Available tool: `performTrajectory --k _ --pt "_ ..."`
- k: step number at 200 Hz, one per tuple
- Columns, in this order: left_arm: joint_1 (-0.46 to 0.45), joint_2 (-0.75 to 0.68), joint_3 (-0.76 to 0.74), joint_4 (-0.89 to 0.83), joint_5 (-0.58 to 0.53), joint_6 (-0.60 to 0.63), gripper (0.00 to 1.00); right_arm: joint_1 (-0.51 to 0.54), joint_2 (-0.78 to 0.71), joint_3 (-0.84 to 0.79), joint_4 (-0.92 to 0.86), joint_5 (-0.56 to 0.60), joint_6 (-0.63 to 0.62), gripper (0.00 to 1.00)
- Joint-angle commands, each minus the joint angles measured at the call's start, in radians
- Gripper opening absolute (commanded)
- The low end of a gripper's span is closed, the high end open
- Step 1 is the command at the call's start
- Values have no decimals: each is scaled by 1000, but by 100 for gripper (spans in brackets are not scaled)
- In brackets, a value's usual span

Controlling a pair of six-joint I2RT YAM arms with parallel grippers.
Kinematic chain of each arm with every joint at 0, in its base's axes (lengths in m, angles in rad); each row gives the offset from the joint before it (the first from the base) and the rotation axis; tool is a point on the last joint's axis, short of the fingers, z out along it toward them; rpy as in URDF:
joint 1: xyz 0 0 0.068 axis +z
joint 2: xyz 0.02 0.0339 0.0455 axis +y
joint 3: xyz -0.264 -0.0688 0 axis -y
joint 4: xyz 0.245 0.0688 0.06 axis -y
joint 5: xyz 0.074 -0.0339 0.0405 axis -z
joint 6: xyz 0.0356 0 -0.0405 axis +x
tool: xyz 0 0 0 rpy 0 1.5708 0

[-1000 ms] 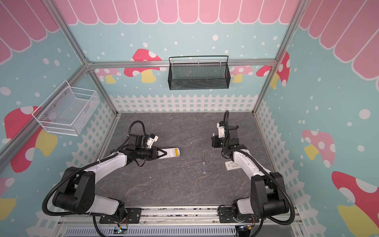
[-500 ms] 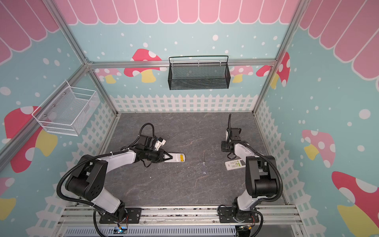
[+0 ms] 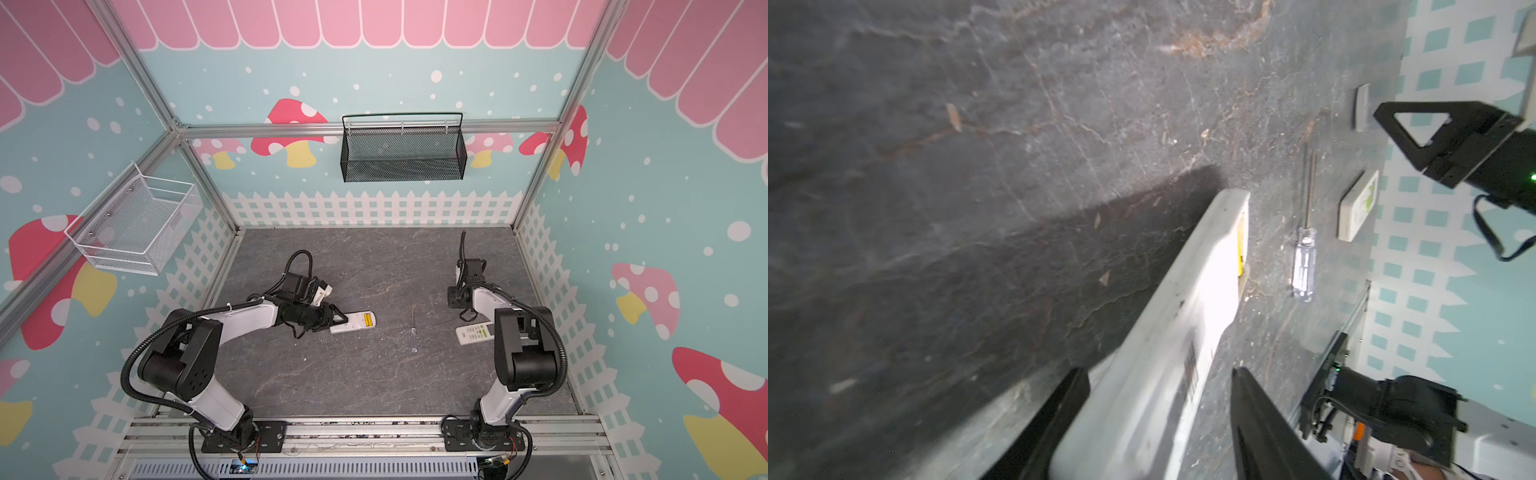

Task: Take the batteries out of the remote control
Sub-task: 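Lower the remote with the left gripper while the right gripper drops the cover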

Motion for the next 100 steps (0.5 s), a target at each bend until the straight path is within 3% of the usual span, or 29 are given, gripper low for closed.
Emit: performTrajectory --k 1,35,61,100 --pt "14 -28 31 -45 -104 24 68 6 -10 12 -40 -19 -8 27" --pt "29 -91 61 -109 -215 89 83 33 -101 -4 -72 -57 30 30" --pt "54 -150 63 -126 -261 134 86 91 -206 -56 -106 -87 113 31" --pt "83 -211 96 -196 -357 315 93 230 -333 -151 -144 -76 254 32"
